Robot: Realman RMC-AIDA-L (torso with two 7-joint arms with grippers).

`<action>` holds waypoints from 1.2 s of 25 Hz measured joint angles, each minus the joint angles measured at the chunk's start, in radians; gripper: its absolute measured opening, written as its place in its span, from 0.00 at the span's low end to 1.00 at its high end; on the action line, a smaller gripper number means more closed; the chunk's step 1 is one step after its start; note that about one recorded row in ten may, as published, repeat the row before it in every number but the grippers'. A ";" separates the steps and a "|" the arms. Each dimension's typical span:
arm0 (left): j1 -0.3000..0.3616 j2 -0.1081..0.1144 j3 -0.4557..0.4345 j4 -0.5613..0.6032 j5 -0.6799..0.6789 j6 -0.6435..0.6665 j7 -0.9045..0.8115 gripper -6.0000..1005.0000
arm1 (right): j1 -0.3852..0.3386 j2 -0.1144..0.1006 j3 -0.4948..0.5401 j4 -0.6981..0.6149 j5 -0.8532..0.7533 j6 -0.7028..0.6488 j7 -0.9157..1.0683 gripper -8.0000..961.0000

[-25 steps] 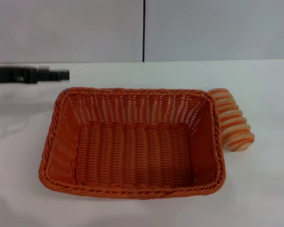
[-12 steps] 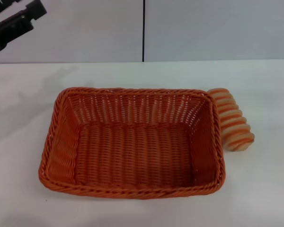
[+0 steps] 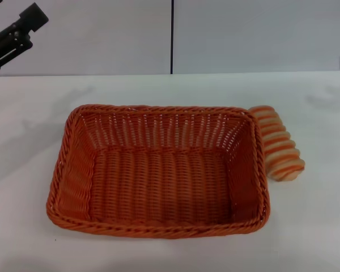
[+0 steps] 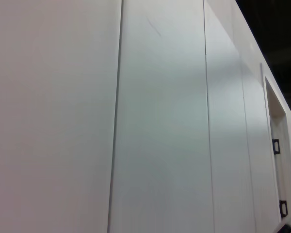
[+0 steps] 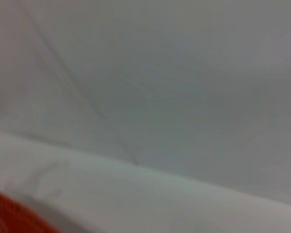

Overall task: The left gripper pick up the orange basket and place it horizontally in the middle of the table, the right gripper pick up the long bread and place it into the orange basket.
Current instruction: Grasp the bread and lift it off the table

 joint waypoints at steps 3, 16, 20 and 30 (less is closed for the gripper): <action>0.002 0.000 0.000 -0.006 -0.006 0.002 0.000 0.81 | 0.071 0.003 -0.072 0.067 -0.071 0.059 0.004 0.69; 0.005 0.001 0.004 -0.052 -0.007 0.007 0.028 0.81 | 0.186 0.089 -0.398 0.228 -0.185 0.258 0.119 0.68; 0.000 0.002 0.006 -0.052 -0.006 0.002 0.028 0.81 | 0.190 0.107 -0.419 0.229 -0.206 0.274 0.134 0.68; -0.002 0.002 0.000 -0.054 -0.007 0.000 0.029 0.81 | 0.215 0.133 -0.451 0.248 -0.254 0.276 0.157 0.67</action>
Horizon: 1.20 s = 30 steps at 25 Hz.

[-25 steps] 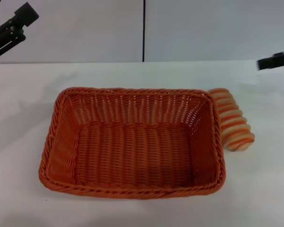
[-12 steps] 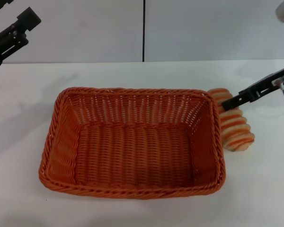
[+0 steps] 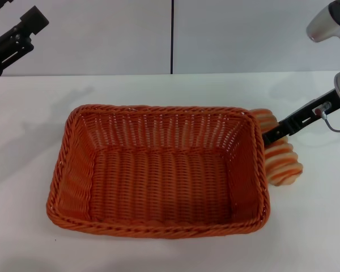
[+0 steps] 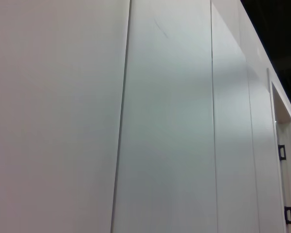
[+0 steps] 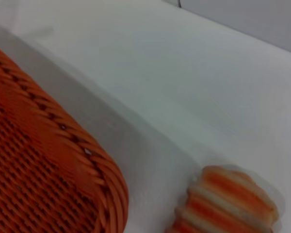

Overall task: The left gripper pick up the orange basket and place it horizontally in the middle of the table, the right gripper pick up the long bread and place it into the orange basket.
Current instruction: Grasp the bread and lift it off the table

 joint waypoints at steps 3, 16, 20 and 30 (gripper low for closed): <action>0.001 0.000 0.000 -0.005 -0.001 0.000 0.000 0.81 | 0.003 0.001 -0.006 0.000 -0.006 0.000 0.005 0.67; 0.005 0.002 0.000 -0.016 -0.002 0.007 -0.001 0.80 | -0.010 0.012 -0.009 -0.024 -0.008 -0.002 -0.022 0.59; 0.002 0.003 0.003 -0.025 -0.002 0.008 -0.002 0.80 | -0.021 0.015 -0.008 -0.035 -0.005 -0.004 -0.034 0.57; -0.002 0.003 0.006 -0.025 -0.002 0.021 -0.002 0.75 | -0.056 0.027 0.002 -0.091 -0.001 -0.015 -0.040 0.51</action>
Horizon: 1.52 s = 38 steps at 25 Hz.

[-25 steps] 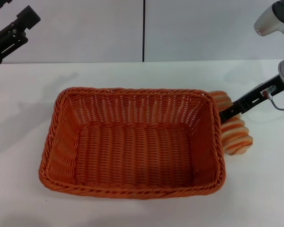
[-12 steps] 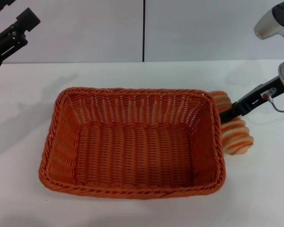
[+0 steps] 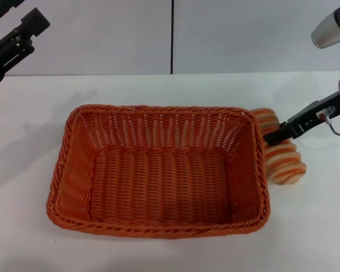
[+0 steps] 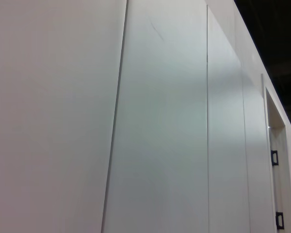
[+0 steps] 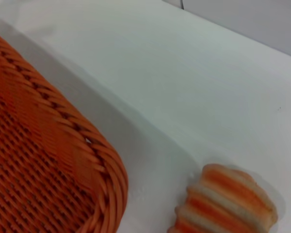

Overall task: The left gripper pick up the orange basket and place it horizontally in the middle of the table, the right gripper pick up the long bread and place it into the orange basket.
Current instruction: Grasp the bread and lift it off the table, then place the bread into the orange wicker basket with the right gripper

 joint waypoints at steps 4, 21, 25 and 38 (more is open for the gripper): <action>-0.001 0.001 0.000 0.000 0.000 0.000 -0.011 0.71 | -0.008 0.001 0.002 -0.011 0.003 -0.002 0.000 0.47; -0.001 0.002 0.003 0.000 0.000 0.009 -0.017 0.71 | -0.133 -0.011 0.135 -0.222 0.063 -0.088 0.002 0.33; -0.001 0.001 0.003 0.005 0.001 0.013 -0.027 0.71 | -0.212 -0.022 0.223 -0.361 0.175 -0.099 -0.003 0.31; -0.003 0.002 0.006 0.007 0.008 0.014 -0.034 0.71 | -0.281 -0.013 0.276 -0.279 1.000 -0.396 -0.396 0.24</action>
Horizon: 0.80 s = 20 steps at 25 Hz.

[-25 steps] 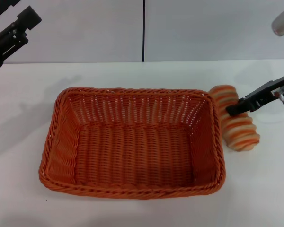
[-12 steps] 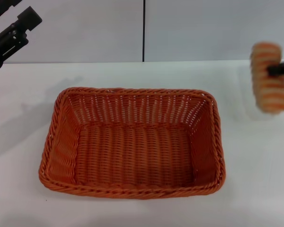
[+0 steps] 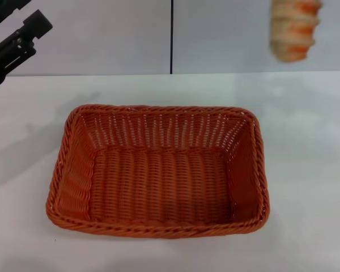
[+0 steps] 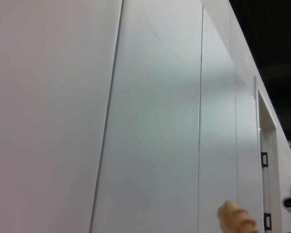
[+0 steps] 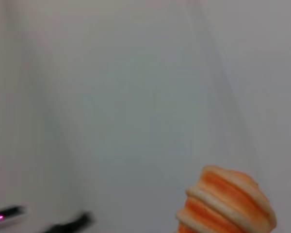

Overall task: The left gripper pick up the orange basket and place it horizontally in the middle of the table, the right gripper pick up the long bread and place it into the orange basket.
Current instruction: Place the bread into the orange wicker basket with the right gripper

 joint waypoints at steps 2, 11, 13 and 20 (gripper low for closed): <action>-0.004 0.000 0.001 -0.001 0.000 -0.001 0.000 0.71 | 0.038 0.006 -0.029 0.049 0.003 -0.047 -0.019 0.24; -0.010 0.001 0.002 -0.006 0.004 -0.007 0.006 0.71 | 0.128 0.021 -0.296 0.194 -0.039 0.001 -0.131 0.21; -0.010 0.001 0.002 -0.006 0.004 -0.008 0.008 0.71 | 0.132 0.024 -0.311 0.192 -0.076 0.018 -0.133 0.21; -0.011 0.001 0.011 -0.006 0.003 -0.008 0.009 0.71 | 0.150 0.027 -0.335 0.195 -0.143 0.027 -0.124 0.27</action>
